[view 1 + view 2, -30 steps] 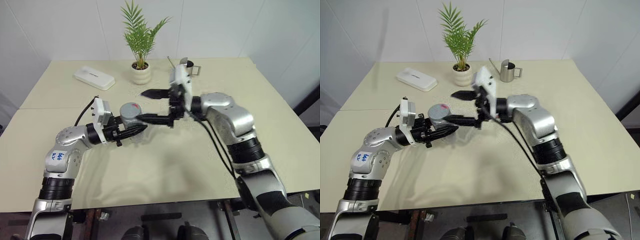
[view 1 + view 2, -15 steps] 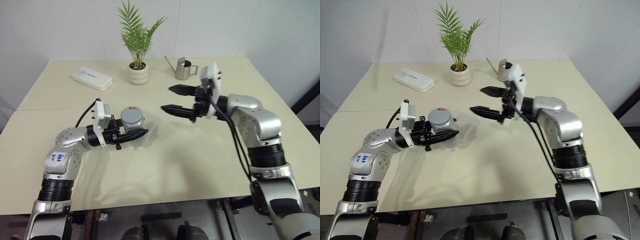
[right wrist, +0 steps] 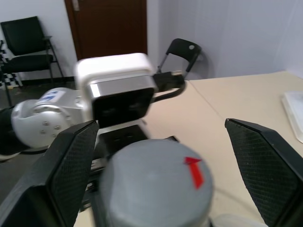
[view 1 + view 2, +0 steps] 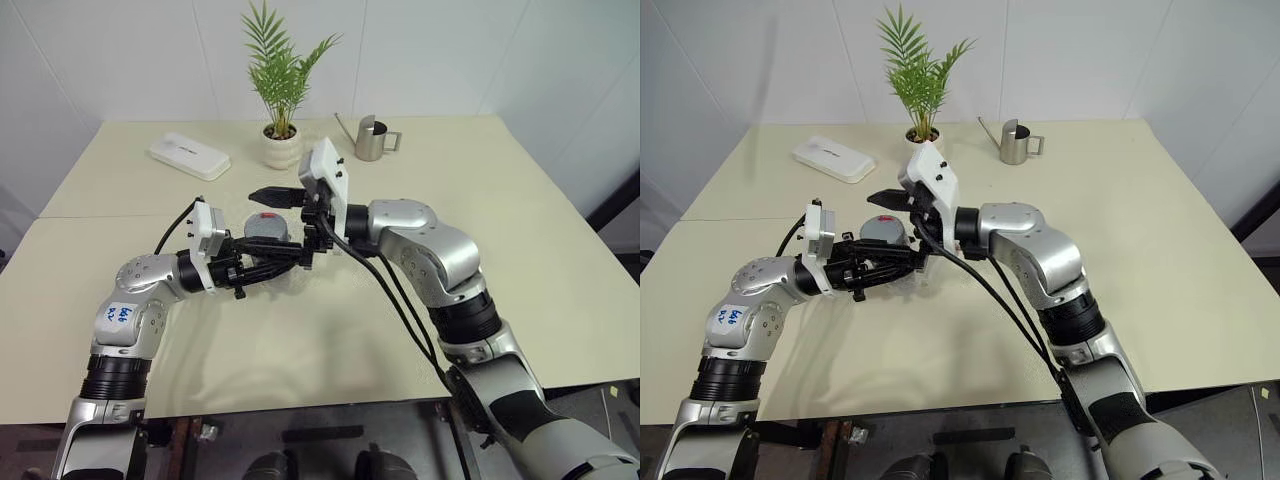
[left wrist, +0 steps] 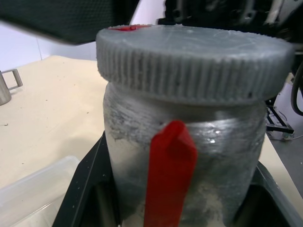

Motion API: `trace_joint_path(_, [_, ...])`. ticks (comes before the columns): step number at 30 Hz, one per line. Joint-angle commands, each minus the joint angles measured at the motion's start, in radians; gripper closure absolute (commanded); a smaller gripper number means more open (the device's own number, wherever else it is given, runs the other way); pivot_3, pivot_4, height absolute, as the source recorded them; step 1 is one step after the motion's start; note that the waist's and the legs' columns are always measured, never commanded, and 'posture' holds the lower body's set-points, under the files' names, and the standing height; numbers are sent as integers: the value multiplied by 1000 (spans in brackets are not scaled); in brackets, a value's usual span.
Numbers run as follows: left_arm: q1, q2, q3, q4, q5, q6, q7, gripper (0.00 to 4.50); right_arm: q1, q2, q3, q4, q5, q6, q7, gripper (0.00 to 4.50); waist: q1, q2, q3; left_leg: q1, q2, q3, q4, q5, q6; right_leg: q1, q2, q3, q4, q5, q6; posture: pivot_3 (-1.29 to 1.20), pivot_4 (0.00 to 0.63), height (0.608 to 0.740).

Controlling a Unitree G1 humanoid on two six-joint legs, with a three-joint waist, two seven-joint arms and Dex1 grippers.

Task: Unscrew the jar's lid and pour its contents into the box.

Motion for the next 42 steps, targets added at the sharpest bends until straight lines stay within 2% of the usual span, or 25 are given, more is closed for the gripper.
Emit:
trace_joint_path(1, [-6, -2, 6, -35, -4, -15, 4, 2569, -24, -1, -22, -2, 0, -32, 10, 9, 0, 0, 0, 0, 0, 0, 0, 0, 0, 0, 0, 0, 0, 0, 0, 0, 150, 740])
trace_joint_path(17, [-16, -5, 5, -21, -2, -22, 9, 2569, -17, -167, -80, 85, 7, -98, 142, 9, 2, 0, 0, 0, 0, 0, 0, 0, 0, 0, 0, 0, 0, 0, 0, 0, 150, 740])
trace_joint_path(22, [-8, 0, 11, -29, -6, -17, -5, 2569, -5, -214, -100, 46, 80, -71, 268, 9, -1, 0, 0, 0, 0, 0, 0, 0, 0, 0, 0, 0, -1, 0, 0, 0, 150, 740])
trace_joint_path(26, [-10, 3, 12, -24, 1, -17, -6, 2569, -26, -199, -108, 39, 121, -27, 281, 9, -1, 0, 0, 0, 0, 1, 0, 0, 0, 0, 0, 0, -1, 0, 0, 0, 150, 740])
trace_joint_path(33, [-8, 1, 11, -30, 3, -16, 0, 2569, -54, -124, -71, 51, 82, -23, 217, 9, 0, 0, 0, 0, 0, 1, 0, 0, 0, 0, 0, 0, -1, 0, 0, 0, 150, 740])
trace_joint_path(42, [-23, -4, 4, -27, 6, -15, 3, 2569, -51, -73, -11, 70, 27, -35, 202, 9, 1, 0, 0, 0, 0, 0, 0, 0, 0, 0, 0, 0, 0, 0, 0, 0, 150, 740])
